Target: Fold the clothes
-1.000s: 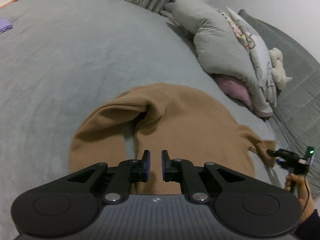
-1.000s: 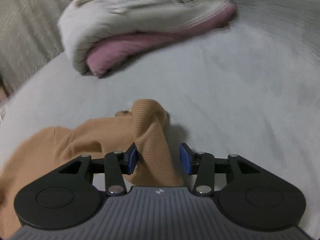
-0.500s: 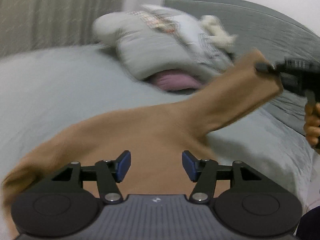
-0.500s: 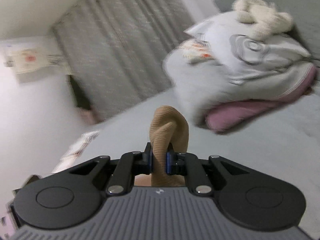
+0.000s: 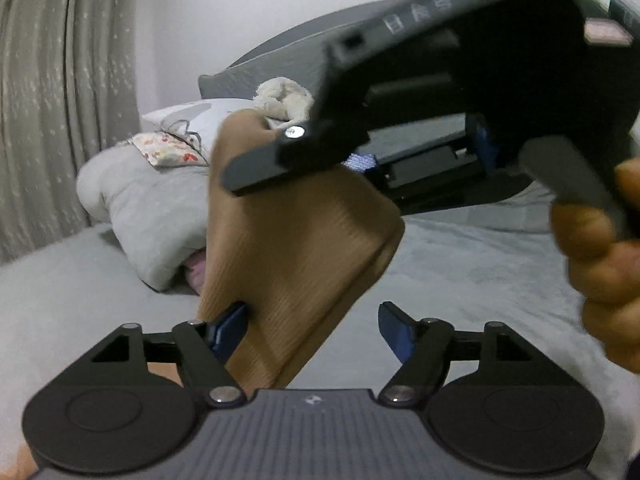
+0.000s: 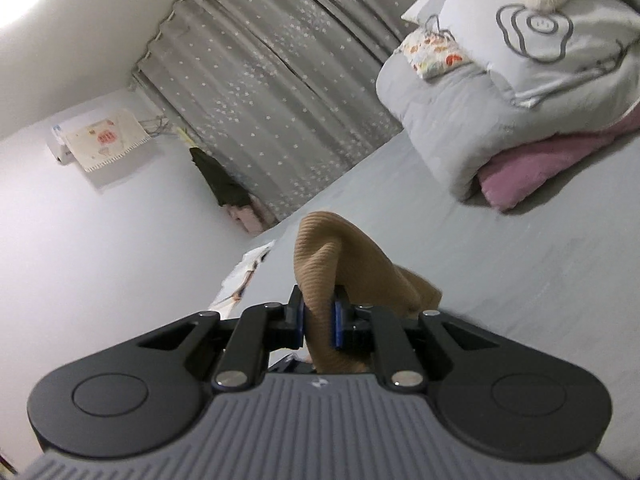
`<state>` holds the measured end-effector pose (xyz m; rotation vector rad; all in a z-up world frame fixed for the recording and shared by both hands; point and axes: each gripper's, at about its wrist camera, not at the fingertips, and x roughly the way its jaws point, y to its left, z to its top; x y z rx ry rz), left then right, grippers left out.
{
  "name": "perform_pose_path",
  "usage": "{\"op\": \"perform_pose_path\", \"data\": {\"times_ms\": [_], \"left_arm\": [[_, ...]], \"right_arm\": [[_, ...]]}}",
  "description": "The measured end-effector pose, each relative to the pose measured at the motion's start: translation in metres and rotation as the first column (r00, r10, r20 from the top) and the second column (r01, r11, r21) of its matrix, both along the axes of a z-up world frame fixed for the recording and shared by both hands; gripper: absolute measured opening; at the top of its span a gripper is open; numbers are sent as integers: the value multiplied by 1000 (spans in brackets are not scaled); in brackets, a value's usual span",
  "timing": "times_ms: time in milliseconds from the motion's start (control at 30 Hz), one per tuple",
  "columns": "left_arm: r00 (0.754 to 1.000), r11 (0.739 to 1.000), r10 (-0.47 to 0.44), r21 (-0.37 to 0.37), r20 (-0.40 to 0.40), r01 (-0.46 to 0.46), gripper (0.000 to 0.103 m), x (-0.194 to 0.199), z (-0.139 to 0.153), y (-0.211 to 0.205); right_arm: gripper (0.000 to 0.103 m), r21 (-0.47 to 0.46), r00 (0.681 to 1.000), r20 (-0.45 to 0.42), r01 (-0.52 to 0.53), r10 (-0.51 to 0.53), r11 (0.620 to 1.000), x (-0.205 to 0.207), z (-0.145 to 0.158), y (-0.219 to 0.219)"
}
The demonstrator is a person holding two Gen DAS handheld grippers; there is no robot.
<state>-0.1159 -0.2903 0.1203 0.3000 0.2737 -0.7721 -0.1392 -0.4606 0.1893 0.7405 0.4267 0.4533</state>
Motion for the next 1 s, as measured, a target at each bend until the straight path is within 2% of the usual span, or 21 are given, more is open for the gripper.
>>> {"op": "perform_pose_path", "data": {"times_ms": [33,67,100,133,167,200,300,367,400,433,500,600,633,700,800,900,1000], "left_arm": [[1000,1000,21,0,4,-21,72,1,1,-2],[999,999,42,-1,7,-42,64,2,3,-4],[998,998,56,-8,-5,-56,38,4,6,-2],[997,997,69,-15,-19,-69,24,6,9,-1],[996,996,82,-23,-32,-83,11,9,13,1],[994,995,95,-30,-46,-96,8,11,16,3],[991,990,127,-63,-40,-130,5,12,35,19],[986,981,169,-94,-18,-170,5,12,55,35],[984,977,179,-111,-20,-180,5,13,61,39],[979,966,203,-159,-31,-205,5,16,76,51],[973,938,227,-260,-44,-231,4,22,107,71],[969,916,239,-317,-60,-245,4,30,145,85],[970,908,235,-340,-64,-243,4,32,161,90],[968,906,244,-343,-62,-250,4,29,176,94],[963,889,247,-370,-106,-269,4,34,199,107],[965,861,207,-438,-163,-259,4,42,230,123],[972,867,173,-445,-159,-227,4,37,278,121]], "right_arm": [[16,5,1000,4,-2,2,1000,0,0,0],[16,8,1000,10,-4,4,1000,-2,2,0],[16,12,1000,12,-5,5,1000,-2,3,-1],[16,17,1000,14,-3,3,1000,-2,3,-1],[16,23,1000,17,-2,1,1000,-4,3,-1],[16,33,1000,25,-7,6,999,-5,4,-2],[16,76,997,72,-35,30,996,-10,7,-4],[23,120,992,118,-59,45,991,-12,10,-7],[35,140,989,138,-66,47,988,-13,11,-9],[50,150,987,156,-65,41,987,-16,12,-10],[66,162,983,183,-44,13,986,-21,13,-15],[69,190,981,192,-7,-30,982,-21,6,-26],[69,183,983,175,22,-54,983,-19,0,-31],[69,149,988,126,76,-95,986,-13,-13,-37],[69,161,988,-52,155,-149,975,7,-52,-50],[69,171,976,-159,178,-151,969,23,-79,-52],[69,191,962,-246,167,-118,967,38,-102,-45]]}}
